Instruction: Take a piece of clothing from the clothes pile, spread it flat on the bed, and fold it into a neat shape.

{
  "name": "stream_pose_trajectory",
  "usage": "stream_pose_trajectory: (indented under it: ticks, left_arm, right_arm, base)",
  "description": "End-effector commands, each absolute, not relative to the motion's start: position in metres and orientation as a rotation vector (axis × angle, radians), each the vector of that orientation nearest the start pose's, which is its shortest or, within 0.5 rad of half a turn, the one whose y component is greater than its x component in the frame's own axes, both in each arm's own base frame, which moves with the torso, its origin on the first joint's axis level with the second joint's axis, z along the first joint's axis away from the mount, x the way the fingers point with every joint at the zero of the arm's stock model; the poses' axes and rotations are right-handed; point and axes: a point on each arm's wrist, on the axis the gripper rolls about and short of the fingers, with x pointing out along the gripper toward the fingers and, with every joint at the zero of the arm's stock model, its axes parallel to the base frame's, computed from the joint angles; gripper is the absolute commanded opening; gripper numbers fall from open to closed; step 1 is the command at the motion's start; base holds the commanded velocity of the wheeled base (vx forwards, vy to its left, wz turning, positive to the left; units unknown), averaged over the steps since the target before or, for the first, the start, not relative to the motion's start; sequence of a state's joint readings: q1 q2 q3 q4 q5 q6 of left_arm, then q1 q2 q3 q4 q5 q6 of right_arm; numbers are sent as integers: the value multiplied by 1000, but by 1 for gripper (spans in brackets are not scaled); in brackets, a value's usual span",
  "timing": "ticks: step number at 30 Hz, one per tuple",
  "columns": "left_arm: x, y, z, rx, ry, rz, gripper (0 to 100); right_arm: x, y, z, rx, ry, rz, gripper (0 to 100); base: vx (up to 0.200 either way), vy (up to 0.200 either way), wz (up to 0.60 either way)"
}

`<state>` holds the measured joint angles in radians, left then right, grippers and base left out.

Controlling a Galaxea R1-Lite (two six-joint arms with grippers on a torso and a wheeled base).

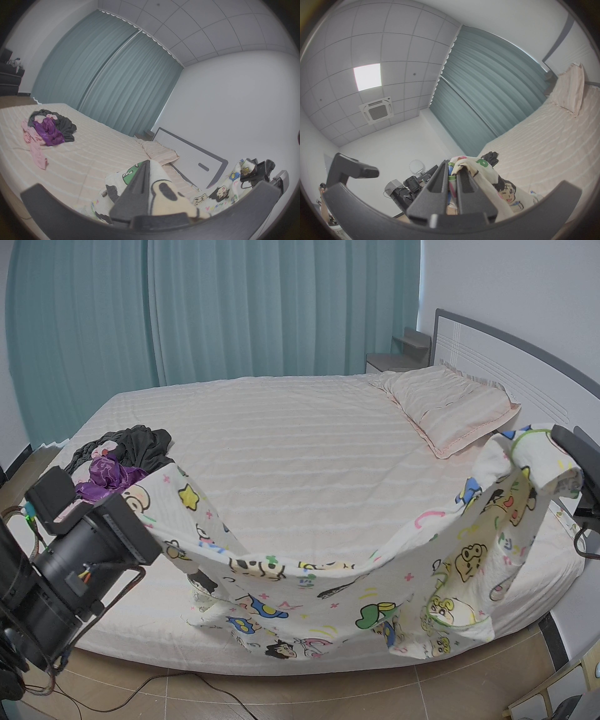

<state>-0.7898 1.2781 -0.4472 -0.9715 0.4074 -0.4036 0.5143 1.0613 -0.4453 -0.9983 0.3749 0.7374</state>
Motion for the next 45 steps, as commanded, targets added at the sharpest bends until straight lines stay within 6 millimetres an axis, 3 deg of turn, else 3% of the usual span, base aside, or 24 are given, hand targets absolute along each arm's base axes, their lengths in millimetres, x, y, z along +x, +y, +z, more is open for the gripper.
stream_pose_trajectory:
  ticks: [1, 8, 15, 18, 24, 26, 32, 37, 45]
  left_arm:
    - [112, -101, 244, -485, -120, -412, 0]
    - [104, -91, 253, -481, -135, -406, 0]
    - [104, -89, 244, -433, -63, -383, 0]
    - [116, -92, 232, -397, 9, -327, 0]
    - [141, -101, 219, -426, 86, -258, 0]
    - [162, -106, 212, -416, 120, -202, 0]
    - [196, -121, 211, -411, 131, -171, 0]
    - [216, -131, 215, -413, 126, -159, 0]
    - [260, -139, 196, -387, 172, -89, 0]
  right_arm:
    - [86, 61, 273, 689, -140, 1065, 0]
    - [78, 57, 286, 681, -135, 1089, 0]
    - [91, 58, 304, 675, -102, 1029, 0]
    - [126, 67, 298, 672, -31, 944, 0]
    - [159, 73, 288, 674, 17, 884, 0]
    - [178, 73, 282, 676, 23, 843, 0]
    - [220, 66, 280, 675, 8, 756, 0]
    - [247, 67, 279, 676, 27, 736, 0]
    - [281, 70, 260, 685, 81, 692, 0]
  base:
    - [0, 0, 0]
    - [0, 0, 0]
    - [0, 0, 0]
    - [0, 0, 0]
    - [0, 0, 0]
    - [100, 0, 0]
    - [200, 0, 0]
    - [200, 0, 0]
    - [200, 0, 0]
